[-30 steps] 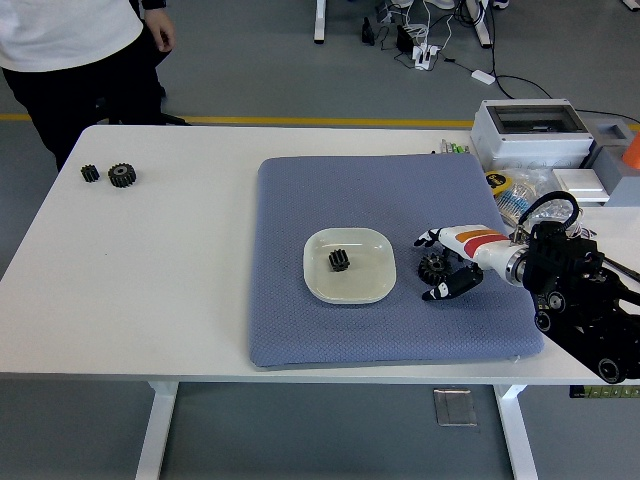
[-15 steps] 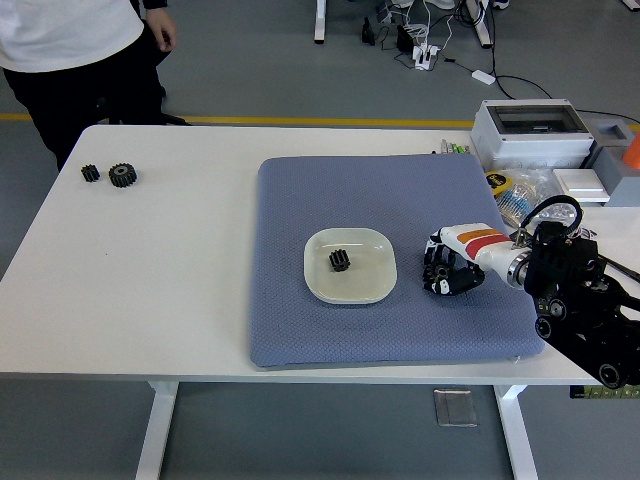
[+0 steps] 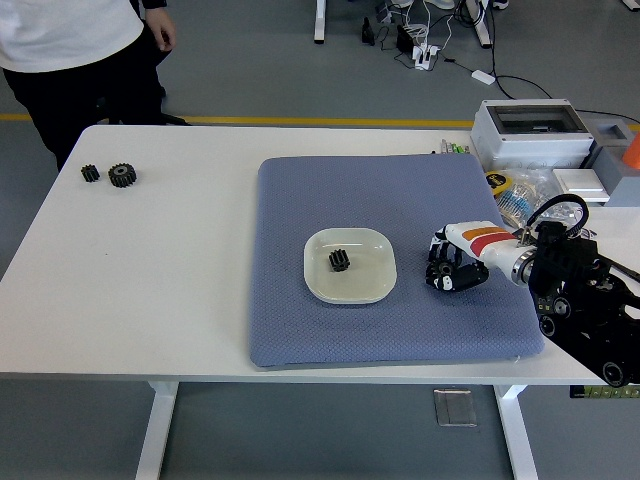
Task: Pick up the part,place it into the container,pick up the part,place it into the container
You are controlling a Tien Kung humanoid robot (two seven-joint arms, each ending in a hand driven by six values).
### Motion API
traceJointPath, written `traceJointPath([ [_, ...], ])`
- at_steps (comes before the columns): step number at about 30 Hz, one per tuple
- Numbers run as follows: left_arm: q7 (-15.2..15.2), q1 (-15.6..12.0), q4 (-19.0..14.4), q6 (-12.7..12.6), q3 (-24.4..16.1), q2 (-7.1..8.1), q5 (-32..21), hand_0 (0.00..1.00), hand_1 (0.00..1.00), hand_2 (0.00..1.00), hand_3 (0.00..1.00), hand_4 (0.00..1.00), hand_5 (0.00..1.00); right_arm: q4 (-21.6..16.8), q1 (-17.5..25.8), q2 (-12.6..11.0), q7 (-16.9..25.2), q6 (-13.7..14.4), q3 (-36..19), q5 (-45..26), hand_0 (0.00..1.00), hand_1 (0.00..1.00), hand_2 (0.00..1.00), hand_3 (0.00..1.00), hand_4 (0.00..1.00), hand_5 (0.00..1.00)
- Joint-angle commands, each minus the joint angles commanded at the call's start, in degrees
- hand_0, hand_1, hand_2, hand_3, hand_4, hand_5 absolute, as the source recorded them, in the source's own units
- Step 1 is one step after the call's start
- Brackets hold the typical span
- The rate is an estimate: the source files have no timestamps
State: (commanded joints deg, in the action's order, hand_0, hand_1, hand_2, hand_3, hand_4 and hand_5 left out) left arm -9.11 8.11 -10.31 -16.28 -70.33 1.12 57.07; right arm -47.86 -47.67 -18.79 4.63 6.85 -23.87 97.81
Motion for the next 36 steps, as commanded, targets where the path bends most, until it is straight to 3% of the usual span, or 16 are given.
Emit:
traceJointPath([
  [24, -0.02, 0.05, 0.00, -0.01, -0.03, 0.04, -0.02, 0.616, 0.585, 0.653, 0.560, 0.652, 0.572, -1.86, -0.02, -0.83, -0.16, 0.09, -2.55, -0.14, 0.130, 0.360, 0.463, 0.485, 0.738, 0.299],
  [29, 0.07, 0.08, 0.00, 0.02, 0.12, 0.00, -0.27, 0.616, 0.589, 0.653, 0.560, 0.653, 0.573, -5.18, 0.71, -2.01, -0.45, 0.55, -5.46, 1.68, 0.141, 0.371, 0.477, 0.500, 0.738, 0.300],
  [31, 0.03, 0.09, 0.00, 0.02, -0.01, 0.02, -0.08, 0.616, 0.589, 0.654, 0.560, 0.653, 0.572, -6.67, 0.76, -2.45, -0.82, 0.02, -6.30, 2.58, 0.196, 0.416, 0.521, 0.531, 0.777, 0.293],
  [36, -0.06, 0.09, 0.00, 0.00, -0.22, 0.06, 0.26, 0.616, 0.589, 0.654, 0.560, 0.653, 0.572, -8.61, 0.77, -3.54, -1.80, -3.52, -7.72, 4.74, 0.196, 0.416, 0.521, 0.531, 0.777, 0.293],
])
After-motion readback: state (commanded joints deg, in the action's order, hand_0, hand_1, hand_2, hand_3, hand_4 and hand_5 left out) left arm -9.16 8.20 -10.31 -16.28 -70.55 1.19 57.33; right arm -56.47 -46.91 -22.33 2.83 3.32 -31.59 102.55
